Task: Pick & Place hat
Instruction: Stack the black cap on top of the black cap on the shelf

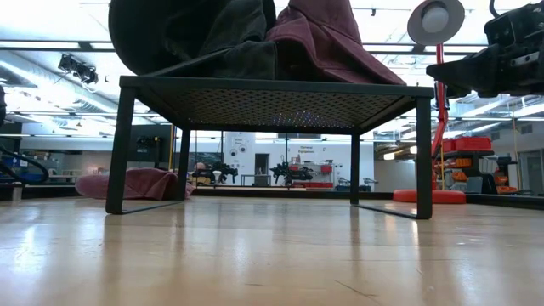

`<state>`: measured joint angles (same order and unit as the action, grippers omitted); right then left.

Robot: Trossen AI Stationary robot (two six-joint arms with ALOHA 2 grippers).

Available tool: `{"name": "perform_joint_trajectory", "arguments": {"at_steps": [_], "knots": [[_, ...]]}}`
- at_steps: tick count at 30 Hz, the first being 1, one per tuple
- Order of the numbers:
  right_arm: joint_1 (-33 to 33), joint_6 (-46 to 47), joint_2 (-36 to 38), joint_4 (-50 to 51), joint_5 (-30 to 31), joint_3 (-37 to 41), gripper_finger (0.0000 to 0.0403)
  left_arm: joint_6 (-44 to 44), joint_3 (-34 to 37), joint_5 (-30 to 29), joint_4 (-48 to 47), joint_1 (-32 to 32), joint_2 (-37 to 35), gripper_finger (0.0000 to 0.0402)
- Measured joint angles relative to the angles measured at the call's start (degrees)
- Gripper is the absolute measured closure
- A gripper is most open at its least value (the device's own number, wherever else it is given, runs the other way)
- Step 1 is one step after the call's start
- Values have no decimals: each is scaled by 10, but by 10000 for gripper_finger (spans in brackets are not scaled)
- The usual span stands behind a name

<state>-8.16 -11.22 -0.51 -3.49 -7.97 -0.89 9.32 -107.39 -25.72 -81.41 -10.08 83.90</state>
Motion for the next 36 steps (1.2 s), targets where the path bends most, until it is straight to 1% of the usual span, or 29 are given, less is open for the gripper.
{"name": "perform_joint_trajectory", "arguments": {"at_steps": [6,11,18,23,32,36], "knots": [[0,0,0,1,0,0,399,44,0,-36,4,-11,13,397],[0,0,0,0,0,0,399,85,0,-46,6,-19,18,397],[0,0,0,1,0,0,399,211,0,-68,37,-38,34,397],[0,0,0,0,0,0,399,272,0,-69,56,-57,54,397],[0,0,0,0,0,0,399,317,0,-70,74,-72,79,395],[0,0,0,0,0,0,399,319,0,-50,69,-72,81,388]]}}
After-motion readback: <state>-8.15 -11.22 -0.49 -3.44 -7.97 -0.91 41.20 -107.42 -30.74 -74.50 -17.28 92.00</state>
